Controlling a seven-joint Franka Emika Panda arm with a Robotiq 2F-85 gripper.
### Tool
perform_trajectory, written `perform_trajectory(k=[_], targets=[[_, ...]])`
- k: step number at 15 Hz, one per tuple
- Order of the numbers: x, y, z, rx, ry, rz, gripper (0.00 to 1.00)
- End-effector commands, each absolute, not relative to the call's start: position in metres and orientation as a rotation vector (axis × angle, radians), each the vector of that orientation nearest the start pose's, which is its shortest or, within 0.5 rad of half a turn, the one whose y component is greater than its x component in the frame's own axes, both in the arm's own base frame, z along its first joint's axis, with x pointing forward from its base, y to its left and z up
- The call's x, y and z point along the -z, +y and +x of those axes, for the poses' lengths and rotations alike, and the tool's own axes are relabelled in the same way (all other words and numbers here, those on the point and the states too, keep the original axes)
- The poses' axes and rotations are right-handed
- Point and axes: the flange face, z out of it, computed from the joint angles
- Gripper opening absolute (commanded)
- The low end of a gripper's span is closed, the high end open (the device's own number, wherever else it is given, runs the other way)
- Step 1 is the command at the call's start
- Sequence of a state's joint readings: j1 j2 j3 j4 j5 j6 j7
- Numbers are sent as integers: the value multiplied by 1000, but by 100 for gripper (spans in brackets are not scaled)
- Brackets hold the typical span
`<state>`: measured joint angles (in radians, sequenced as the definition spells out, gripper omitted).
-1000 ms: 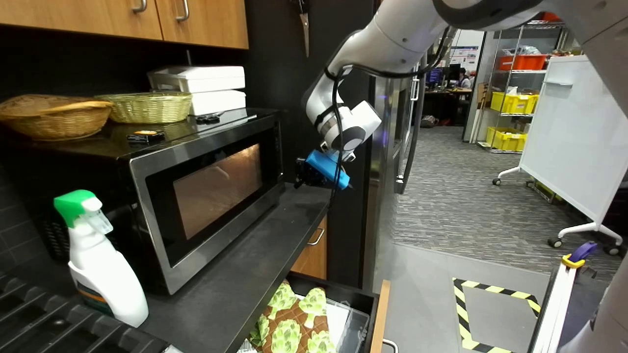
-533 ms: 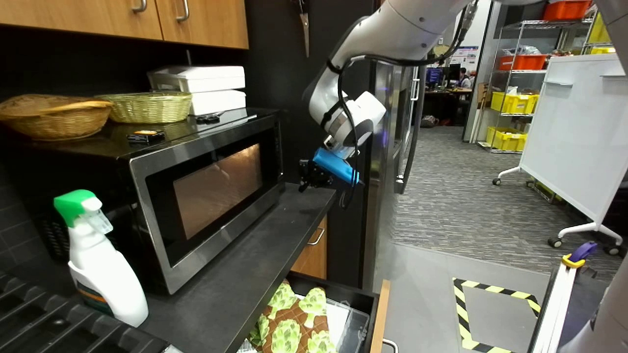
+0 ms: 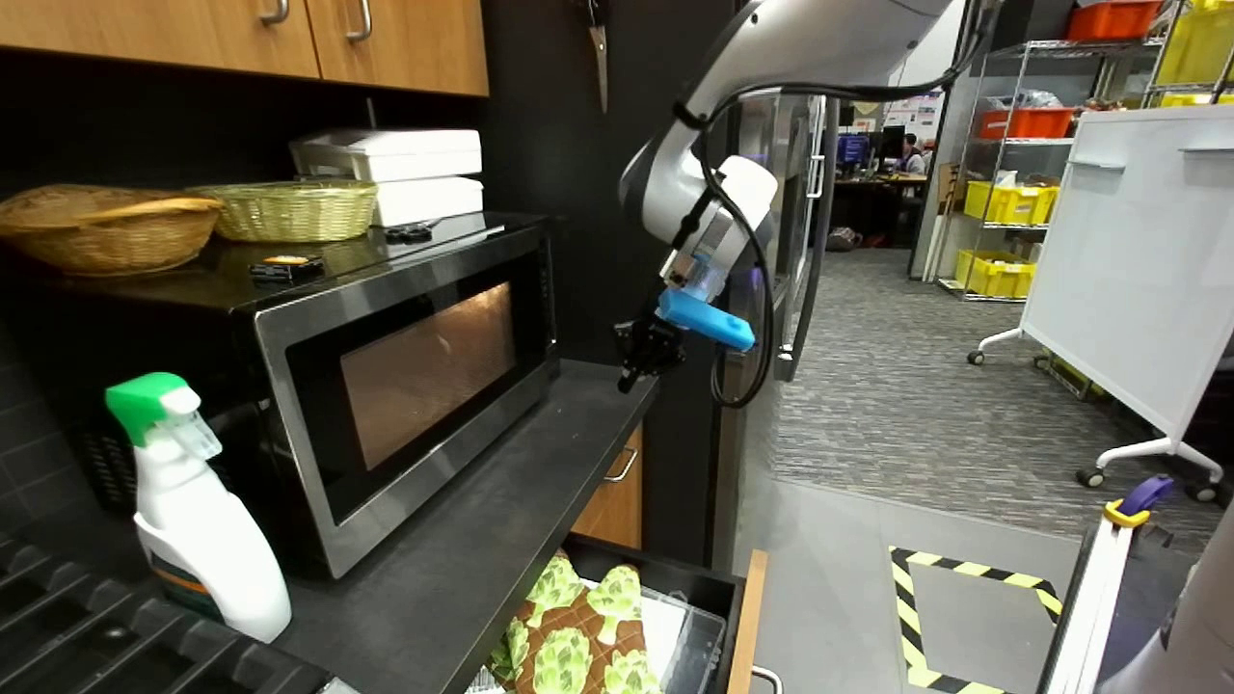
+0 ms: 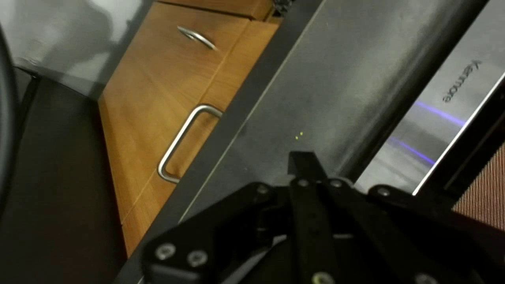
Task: Press a button on the right side of the microwave
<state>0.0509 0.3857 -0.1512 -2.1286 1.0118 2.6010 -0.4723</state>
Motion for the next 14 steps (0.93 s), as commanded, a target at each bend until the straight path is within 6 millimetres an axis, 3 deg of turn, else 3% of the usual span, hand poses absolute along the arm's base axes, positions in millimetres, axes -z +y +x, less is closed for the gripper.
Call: perform_trajectory(k=[1, 7, 14], targets=[[-248, -75, 545, 203, 505, -2667, 0], [-259, -73, 519, -44, 211, -2765, 0], [-268, -77, 490, -391, -101, -2749, 0]])
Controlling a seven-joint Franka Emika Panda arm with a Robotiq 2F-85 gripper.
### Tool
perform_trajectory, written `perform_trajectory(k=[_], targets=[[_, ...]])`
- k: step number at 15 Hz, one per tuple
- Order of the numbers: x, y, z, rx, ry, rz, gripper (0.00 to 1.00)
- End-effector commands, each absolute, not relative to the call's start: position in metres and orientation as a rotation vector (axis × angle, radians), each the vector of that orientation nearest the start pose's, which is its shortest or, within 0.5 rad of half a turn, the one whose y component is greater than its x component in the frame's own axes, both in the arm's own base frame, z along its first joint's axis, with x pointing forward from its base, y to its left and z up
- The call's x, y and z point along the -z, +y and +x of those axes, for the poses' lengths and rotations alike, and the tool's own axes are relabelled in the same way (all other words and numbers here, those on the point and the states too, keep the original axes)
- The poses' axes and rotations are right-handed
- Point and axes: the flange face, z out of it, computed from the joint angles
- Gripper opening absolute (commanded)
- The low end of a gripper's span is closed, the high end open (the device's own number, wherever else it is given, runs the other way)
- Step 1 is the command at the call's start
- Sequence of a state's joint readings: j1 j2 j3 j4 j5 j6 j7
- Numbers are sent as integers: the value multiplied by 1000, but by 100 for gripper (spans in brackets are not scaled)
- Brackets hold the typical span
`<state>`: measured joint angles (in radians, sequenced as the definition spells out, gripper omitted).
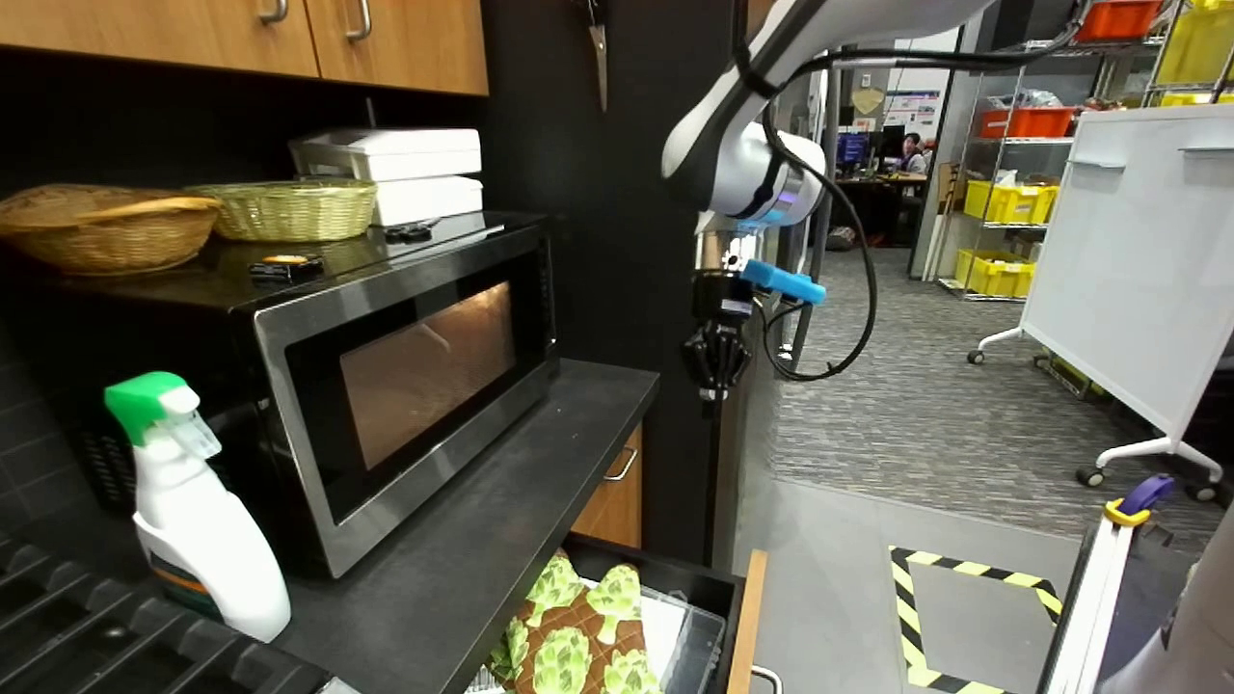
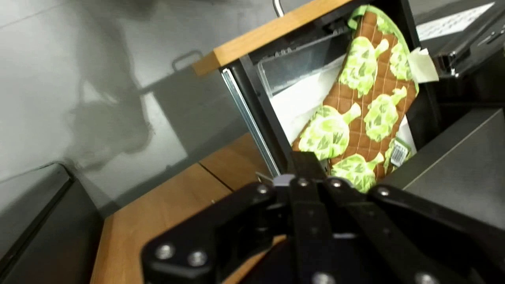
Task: Press a button on the right side of the microwave
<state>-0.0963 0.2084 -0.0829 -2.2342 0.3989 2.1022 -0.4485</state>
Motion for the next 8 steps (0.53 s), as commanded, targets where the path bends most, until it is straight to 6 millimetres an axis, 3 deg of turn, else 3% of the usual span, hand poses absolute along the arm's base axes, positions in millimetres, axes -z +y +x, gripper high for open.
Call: perform_trajectory(k=[1, 2, 3, 4, 7, 8], targets=[[-270, -78, 488, -404, -116, -2756, 0], [-272, -81, 486, -415, -128, -2761, 23], [-274, -83, 485, -420, -136, -2766, 27], [-262, -78, 492, -411, -98, -2759, 7], [-266, -80, 491, -414, -108, -2762, 26], [-267, -80, 491, -414, -109, -2762, 27]])
